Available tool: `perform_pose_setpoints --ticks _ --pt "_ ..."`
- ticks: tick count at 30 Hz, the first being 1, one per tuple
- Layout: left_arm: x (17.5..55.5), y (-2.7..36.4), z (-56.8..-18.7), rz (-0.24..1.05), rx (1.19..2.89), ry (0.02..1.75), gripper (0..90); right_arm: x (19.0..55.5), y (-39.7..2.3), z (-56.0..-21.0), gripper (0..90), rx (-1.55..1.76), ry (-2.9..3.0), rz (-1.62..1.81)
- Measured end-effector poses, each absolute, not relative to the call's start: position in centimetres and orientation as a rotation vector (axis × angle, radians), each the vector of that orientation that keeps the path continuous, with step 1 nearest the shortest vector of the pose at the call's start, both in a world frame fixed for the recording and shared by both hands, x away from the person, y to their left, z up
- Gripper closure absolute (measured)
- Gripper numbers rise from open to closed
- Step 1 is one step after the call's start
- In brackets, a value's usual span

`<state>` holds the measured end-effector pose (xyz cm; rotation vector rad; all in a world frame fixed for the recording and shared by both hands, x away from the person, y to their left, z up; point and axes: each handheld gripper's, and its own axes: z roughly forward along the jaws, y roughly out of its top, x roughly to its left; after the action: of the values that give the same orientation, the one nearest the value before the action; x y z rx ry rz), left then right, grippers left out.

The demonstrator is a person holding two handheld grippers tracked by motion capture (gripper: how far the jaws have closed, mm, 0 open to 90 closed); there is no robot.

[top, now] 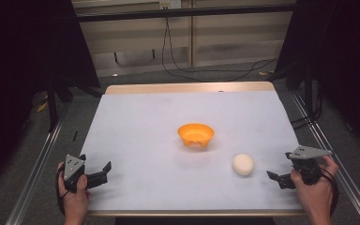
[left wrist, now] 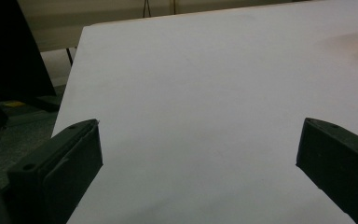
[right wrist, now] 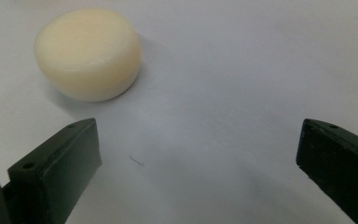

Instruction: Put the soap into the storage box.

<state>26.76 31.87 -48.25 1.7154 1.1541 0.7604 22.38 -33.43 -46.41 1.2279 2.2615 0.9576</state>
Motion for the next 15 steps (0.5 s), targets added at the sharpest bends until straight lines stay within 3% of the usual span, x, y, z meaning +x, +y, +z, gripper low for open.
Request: perform_pose_setpoints --ticks 15 --pt "26.8 31.9 -48.2 0.753 1.716 1.152 0.0 23.8 -31.6 -45.5 0.0 1.169 2.388 0.949"
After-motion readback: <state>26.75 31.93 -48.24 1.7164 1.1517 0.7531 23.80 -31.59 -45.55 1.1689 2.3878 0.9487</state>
